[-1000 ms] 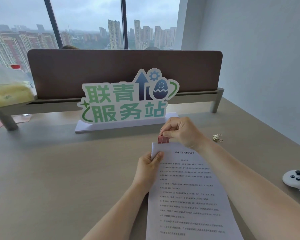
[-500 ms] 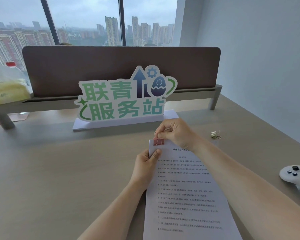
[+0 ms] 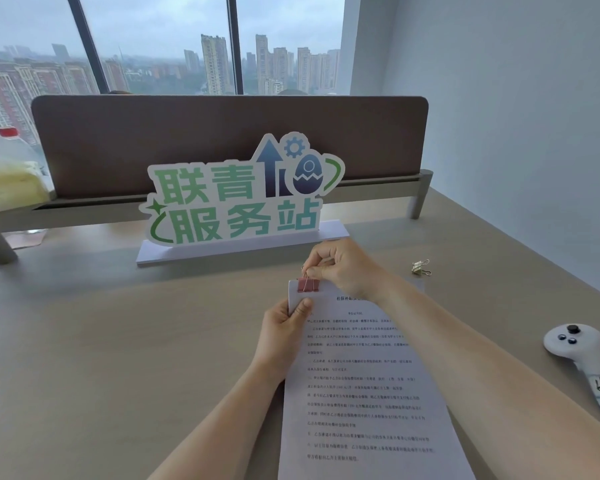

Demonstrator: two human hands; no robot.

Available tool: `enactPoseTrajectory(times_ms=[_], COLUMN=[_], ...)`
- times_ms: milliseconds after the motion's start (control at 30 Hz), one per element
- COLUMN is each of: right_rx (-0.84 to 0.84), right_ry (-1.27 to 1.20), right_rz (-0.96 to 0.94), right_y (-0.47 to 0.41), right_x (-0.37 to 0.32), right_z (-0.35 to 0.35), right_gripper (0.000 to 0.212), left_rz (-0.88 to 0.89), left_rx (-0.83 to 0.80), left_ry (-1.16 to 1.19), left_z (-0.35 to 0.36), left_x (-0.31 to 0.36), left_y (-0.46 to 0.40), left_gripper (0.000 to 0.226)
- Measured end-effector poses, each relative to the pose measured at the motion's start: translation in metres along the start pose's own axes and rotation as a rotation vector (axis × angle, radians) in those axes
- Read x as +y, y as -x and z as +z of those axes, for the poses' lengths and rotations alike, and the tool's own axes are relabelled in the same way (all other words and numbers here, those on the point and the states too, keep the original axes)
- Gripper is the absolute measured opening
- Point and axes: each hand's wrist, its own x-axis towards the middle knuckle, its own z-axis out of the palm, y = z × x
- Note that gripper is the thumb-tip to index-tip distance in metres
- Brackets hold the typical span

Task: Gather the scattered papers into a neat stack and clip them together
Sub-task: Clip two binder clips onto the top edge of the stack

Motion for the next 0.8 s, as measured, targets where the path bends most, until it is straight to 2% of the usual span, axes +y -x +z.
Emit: enactPoseTrajectory(times_ms=[167,200,267,333,367,500,667,800], right_rx=[-0.06,-0.001,0.248,0.487,0.546,0.579,0.668,0.674], right_ry=[0.045,0.013,-0.043,0.043,0.107,0.241,0.166,0.174], right_rz=[0.032,0.034,0.086,0.208,0.287,0.542,0.712,0.757], right_y=[0.002,0.001,0.001,0.004,0.006,0.017,0.018,0.016], right_x=[0.001,0.004,0.015,0.035,0.05,0.106,0.145,0.155], right_z=[-0.013,-0.021,-0.042,-0.061,-0.069,-0.082,-0.089,-0.092], right_gripper=[0.006,0.005,0.009,0.019,0.022,0.029,0.02,0.039], left_rz=[-0.015,-0.019,-0.03,-0.043,-0.049,-0.051,-0.045,-0.049], left_rx=[-0.017,-0.015,-0.005,0.0,0.0,0.003,0.017,0.033], left_ry=[0.036,0.041,0.045,0.046,0.045,0.026,-0.005,-0.018], left_z=[0.001,0.0,-0.001,-0.001,-0.001,-0.001,0.0,0.001], left_x=[0.001,0.0,-0.001,-0.002,-0.002,-0.003,-0.002,-0.004], left_y=[0.0,-0.001,-0.002,-0.003,-0.003,-0.004,-0.006,-0.008], left_gripper=[0.014,0.015,0.014,0.014,0.014,0.014,0.016,0.016])
